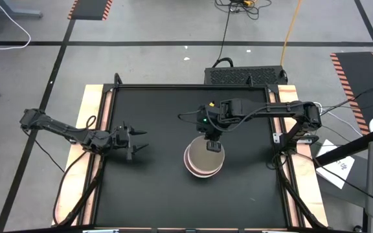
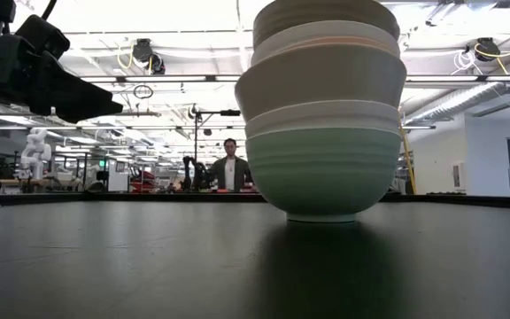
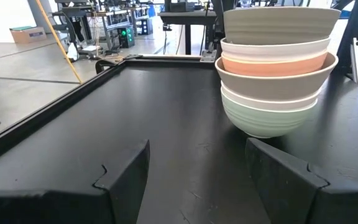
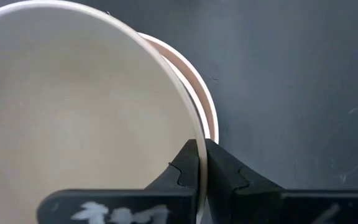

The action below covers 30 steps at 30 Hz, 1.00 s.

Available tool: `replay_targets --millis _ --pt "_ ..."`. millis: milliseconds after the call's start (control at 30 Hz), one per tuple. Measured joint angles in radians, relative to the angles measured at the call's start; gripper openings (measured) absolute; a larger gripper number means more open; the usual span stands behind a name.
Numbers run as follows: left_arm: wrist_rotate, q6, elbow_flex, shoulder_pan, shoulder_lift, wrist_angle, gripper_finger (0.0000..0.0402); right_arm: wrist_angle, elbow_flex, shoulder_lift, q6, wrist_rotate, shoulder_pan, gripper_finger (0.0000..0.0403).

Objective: Nest bowls inside each other
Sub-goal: Stack the brown bowl on the white bowl

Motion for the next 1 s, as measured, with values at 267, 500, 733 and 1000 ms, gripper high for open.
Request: replay_targets --millis 267,500,733,1000 --pt "0.000 0.000 0.000 0.000 0.000 0.001 0.0269 -0.037 0.000 0.026 -0.009 -0.030 0.000 0.0001" --pt "0.000 -0.003 0.000 0.000 0.000 0.002 0.0269 -0.061 0.001 0.061 -0.006 -0.038 -0.001 0.0001" --pt "0.000 -0.003 0.000 0.000 0.000 0.002 0.0269 -0.060 0.001 0.064 -0.006 -0.040 -0.001 0.0001" --pt "0.000 -0.003 0.000 0.000 0.000 -0.003 0.0269 -0.009 0.008 0.056 0.002 -0.026 0.000 0.0029"
